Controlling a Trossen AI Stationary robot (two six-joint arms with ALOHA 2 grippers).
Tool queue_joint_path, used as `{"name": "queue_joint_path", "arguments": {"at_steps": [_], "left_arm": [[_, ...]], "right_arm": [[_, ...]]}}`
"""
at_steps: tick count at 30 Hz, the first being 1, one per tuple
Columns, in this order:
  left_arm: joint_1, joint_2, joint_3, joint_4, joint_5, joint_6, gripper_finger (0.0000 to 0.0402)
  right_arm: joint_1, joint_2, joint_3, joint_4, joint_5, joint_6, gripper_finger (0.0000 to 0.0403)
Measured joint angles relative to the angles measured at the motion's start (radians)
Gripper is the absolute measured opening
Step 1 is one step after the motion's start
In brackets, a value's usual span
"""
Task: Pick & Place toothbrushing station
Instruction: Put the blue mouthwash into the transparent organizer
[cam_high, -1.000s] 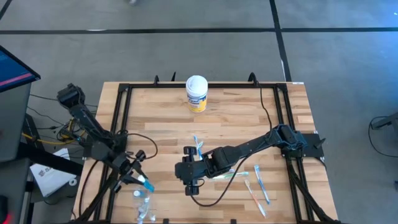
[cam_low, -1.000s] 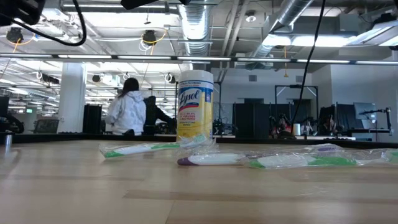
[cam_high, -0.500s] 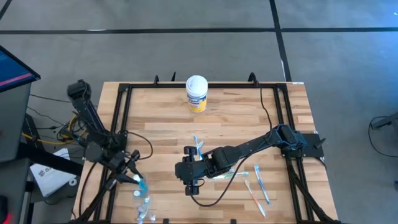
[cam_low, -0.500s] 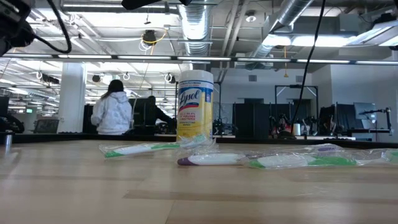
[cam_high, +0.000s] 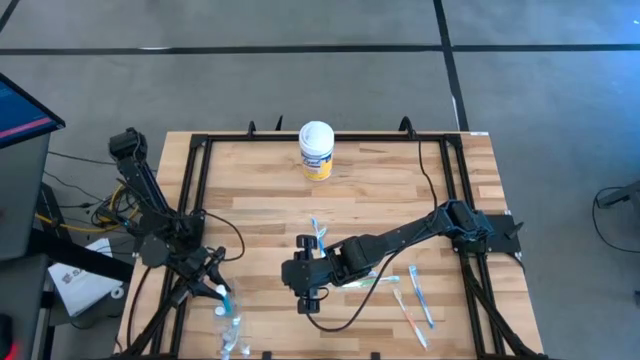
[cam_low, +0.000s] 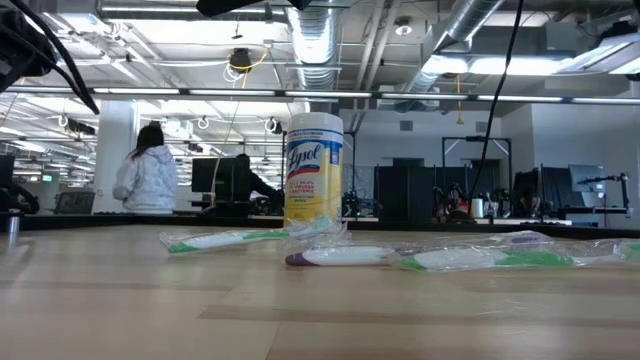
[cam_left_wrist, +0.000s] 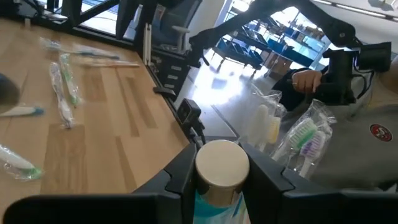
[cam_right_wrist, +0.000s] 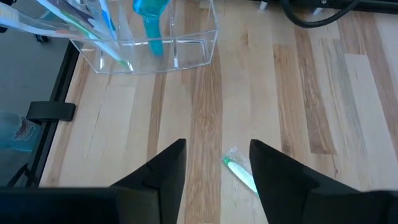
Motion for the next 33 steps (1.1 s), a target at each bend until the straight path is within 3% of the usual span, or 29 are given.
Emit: {"name": "queue_joint_path", "arguments": {"at_steps": [33], "left_arm": [[0.0,0.093,0.0,-0.008,0.019,-0.037,0.0104]], "right_arm": [[-0.001,0.0,0.0,-0.013,0.0,0.007,0.0164]]}}
